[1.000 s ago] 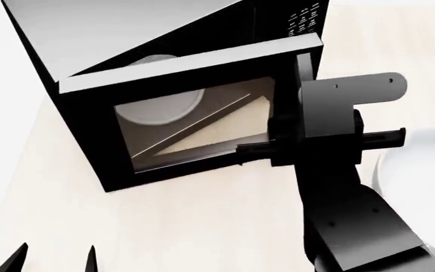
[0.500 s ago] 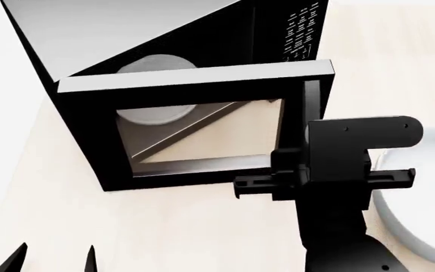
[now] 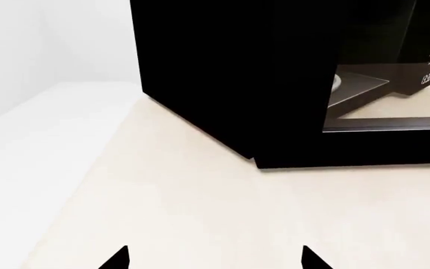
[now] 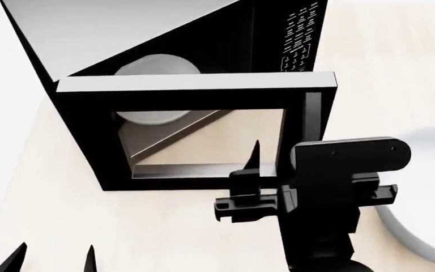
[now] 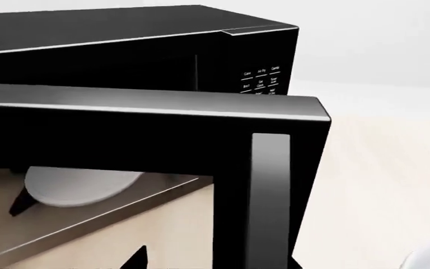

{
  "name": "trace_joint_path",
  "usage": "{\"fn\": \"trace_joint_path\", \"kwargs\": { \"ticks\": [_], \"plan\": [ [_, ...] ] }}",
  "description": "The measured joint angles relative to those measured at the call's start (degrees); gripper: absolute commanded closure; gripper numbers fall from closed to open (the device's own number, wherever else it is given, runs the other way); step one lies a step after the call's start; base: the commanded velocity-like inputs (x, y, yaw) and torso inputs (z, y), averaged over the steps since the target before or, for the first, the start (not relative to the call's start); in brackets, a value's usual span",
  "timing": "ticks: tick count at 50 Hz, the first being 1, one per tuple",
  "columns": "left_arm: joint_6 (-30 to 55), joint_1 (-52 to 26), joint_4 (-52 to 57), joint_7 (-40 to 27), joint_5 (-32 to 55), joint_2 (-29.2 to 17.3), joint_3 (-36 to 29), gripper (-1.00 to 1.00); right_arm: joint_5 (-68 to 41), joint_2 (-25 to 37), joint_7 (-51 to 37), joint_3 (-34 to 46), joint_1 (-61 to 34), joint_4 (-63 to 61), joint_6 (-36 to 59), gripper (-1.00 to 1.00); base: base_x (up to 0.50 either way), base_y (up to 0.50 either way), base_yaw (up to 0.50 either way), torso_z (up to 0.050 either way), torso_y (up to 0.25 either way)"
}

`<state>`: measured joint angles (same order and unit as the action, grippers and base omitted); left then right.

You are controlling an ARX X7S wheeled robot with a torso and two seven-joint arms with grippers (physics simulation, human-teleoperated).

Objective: Open the microwave.

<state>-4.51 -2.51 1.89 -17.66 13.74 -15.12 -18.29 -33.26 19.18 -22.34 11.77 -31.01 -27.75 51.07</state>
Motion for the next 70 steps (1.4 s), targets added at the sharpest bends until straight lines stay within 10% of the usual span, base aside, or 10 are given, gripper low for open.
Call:
{"fn": "trace_joint_path", "kwargs": {
  "ticks": [43,70],
  "plan": [
    [-0.4,-0.3,-0.4,-0.6,0.5,-0.5,-0.8,-1.0,-9.9,4.6,-3.4,-8.2,1.6,-9.6,1.2,-1.0,0.0,0.0,0.0,-0.001,0.0],
    [-0.3,-0.5,-0.4,-1.0,0.8,-0.8,-1.2,-1.0,-62.7,10.2,-45.9,-11.3,-36.8,-16.5,20.4,-1.0,0.0,0.0,0.0,-0.001,-0.002]
  ]
}}
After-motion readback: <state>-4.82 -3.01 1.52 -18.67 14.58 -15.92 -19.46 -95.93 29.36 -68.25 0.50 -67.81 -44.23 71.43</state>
